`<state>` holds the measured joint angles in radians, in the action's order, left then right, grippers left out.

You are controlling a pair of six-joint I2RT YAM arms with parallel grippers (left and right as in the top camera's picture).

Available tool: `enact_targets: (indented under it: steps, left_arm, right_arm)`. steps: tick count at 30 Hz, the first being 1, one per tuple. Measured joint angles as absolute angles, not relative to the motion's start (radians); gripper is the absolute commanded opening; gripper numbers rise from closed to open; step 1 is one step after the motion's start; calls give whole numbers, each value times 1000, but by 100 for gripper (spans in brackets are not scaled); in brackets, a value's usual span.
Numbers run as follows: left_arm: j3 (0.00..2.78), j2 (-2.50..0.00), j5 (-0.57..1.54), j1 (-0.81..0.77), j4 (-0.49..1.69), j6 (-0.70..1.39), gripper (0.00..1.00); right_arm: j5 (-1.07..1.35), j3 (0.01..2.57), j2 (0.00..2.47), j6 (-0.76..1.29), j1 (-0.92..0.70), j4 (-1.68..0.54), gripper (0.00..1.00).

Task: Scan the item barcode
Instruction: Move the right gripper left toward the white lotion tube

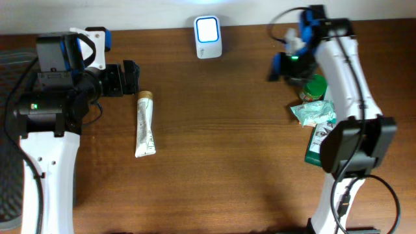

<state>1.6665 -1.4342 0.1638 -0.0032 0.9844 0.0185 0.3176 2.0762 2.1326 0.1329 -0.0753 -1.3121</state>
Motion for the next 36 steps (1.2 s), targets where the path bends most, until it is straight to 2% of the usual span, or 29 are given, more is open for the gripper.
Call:
enact_targets:
  steps: [7, 12, 17, 28, 32, 36]
  left_arm:
    - [1666, -1434, 164, -3, 984, 19, 99]
    - [1666, -1434, 164, -3, 984, 19, 99]
    - [1666, -1434, 164, -3, 984, 19, 99]
    - [1666, -1434, 164, -3, 984, 19, 99]
    - [1666, -1434, 164, -3, 984, 19, 99]
    - [1666, -1434, 164, -3, 984, 19, 99]
  right_arm:
    - [480, 2037, 2175, 228, -313, -1050, 65]
    - [516, 2009, 2286, 354, -499, -833, 69]
    - [519, 2003, 2348, 497, -620, -669, 70]
    - [404, 2003, 2426, 577, -747, -614, 68]
    - [397, 2003, 2454, 582, -757, -611, 58]
    - [397, 2003, 2462, 587, -757, -603, 41]
